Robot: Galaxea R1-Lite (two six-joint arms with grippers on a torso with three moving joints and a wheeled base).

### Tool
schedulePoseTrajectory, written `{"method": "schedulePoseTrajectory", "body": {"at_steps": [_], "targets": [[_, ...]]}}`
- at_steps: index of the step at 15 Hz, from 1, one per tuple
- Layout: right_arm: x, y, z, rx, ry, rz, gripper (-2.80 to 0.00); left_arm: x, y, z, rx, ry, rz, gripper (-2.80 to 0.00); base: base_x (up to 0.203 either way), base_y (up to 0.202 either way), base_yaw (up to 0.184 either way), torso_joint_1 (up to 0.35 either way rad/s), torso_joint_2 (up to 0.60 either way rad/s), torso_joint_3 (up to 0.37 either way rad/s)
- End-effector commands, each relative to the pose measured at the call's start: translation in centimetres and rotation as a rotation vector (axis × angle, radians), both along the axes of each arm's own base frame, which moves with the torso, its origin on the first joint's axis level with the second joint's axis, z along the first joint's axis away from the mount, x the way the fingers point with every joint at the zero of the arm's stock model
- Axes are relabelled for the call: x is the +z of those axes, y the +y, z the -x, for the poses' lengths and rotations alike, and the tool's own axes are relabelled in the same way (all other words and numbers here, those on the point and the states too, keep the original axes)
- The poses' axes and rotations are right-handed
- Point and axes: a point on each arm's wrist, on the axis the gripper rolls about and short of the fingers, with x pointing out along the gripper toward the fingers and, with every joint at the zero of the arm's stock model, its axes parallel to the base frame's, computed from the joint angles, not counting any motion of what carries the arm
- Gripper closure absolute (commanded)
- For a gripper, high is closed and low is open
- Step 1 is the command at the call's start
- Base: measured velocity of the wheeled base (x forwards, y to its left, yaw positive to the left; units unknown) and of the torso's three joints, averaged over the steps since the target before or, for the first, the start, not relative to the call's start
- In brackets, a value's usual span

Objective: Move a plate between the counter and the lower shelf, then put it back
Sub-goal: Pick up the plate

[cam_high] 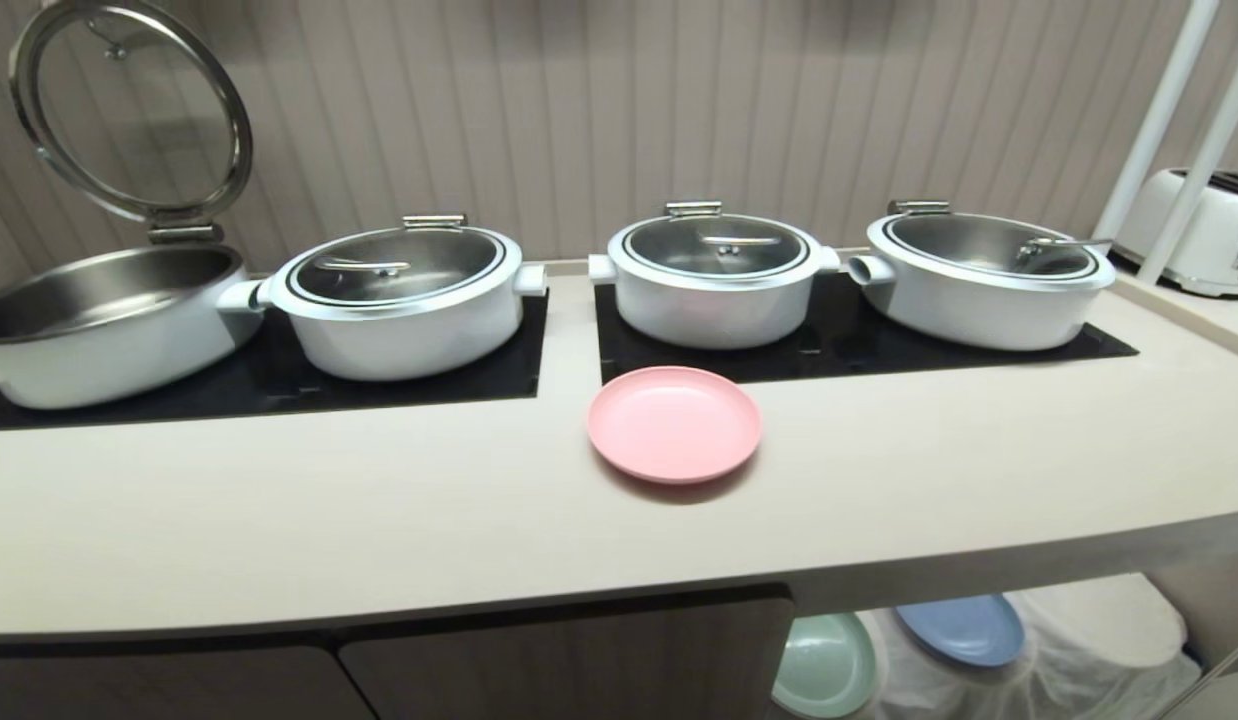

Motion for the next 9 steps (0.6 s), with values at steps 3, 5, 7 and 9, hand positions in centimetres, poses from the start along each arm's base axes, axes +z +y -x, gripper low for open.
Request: {"method": "schedulePoseTrajectory", "body": {"at_steps": [3, 5, 7, 9], "targets": [[0.00, 0.00, 0.00, 0.001, 0.000, 0.001, 0.00, 0.00, 0.00, 0.00, 0.000, 0.000, 0.000, 0.00, 0.000, 0.000, 0.000, 0.215, -0.44, -0.232], [0.00, 0.00, 0.00, 0.001, 0.000, 0.001, 0.00, 0.00, 0.00, 0.00, 0.000, 0.000, 0.000, 0.00, 0.000, 0.000, 0.000, 0.182, -0.38, -0.190], [0.00, 0.00, 0.00, 0.000, 0.000, 0.001, 0.00, 0.00, 0.00, 0.00, 0.000, 0.000, 0.000, 0.00, 0.000, 0.000, 0.000, 0.160, -0.34, -0.175], [0.00, 0.00, 0.00, 0.000, 0.000, 0.001, 0.00, 0.00, 0.00, 0.00, 0.000, 0.000, 0.000, 0.00, 0.000, 0.000, 0.000, 0.163, -0.35, -0.178]]}}
